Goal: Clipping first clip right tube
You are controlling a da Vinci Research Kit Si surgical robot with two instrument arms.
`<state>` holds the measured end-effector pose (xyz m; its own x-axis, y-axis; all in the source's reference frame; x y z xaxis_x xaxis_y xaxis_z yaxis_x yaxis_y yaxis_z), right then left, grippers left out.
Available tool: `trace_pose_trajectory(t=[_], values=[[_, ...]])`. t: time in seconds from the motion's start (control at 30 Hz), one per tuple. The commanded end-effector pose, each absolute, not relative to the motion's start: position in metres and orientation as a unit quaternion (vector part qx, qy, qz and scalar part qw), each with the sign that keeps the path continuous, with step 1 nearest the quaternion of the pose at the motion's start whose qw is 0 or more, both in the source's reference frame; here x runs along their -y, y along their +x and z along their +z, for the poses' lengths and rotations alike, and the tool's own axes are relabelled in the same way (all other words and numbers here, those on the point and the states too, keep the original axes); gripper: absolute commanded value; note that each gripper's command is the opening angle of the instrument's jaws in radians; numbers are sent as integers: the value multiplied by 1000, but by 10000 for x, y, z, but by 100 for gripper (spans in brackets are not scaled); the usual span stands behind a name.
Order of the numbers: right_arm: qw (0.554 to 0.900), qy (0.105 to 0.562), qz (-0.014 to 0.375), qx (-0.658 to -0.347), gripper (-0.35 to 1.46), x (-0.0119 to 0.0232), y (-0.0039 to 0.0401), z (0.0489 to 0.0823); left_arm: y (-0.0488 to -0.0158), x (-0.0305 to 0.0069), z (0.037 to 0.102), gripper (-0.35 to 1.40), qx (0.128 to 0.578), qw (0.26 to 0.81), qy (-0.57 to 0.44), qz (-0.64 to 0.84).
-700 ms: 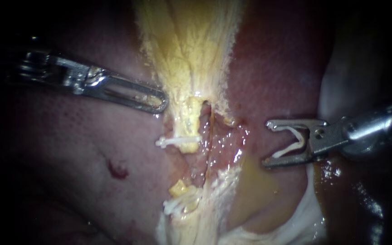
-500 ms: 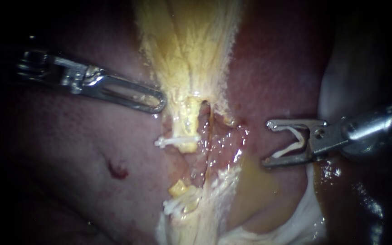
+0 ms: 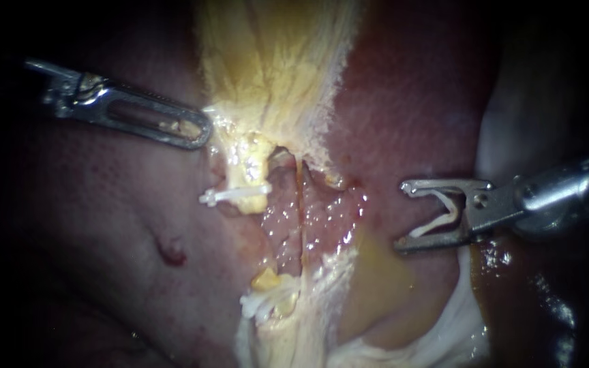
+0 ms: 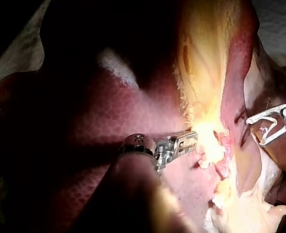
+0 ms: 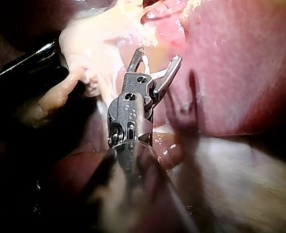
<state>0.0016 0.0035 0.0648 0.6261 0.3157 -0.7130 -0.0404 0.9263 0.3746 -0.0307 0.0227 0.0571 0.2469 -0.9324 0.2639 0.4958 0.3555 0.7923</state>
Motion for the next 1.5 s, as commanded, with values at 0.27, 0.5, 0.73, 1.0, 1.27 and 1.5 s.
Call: trace_pose_trajectory(t=[0.27,0.5,0.73,1.0,1.27,1.5], values=[[864,197,92,-455,50,-30,33,640,-307,-227,573,-35,374,734,292,-487],[846,214,93,-479,50,-22,58,628,-307,-227,574,-35,374,734,291,-486],[826,237,103,-502,50,-17,82,633,-308,-228,575,-35,374,734,291,-486],[800,277,126,-517,50,-9,106,661,-308,-228,576,-35,374,734,291,-486],[788,297,143,-520,50,-8,115,689,-307,-227,576,-35,374,734,291,-486],[780,314,152,-520,50,-8,120,706,-307,-228,576,-35,374,734,291,-486]])
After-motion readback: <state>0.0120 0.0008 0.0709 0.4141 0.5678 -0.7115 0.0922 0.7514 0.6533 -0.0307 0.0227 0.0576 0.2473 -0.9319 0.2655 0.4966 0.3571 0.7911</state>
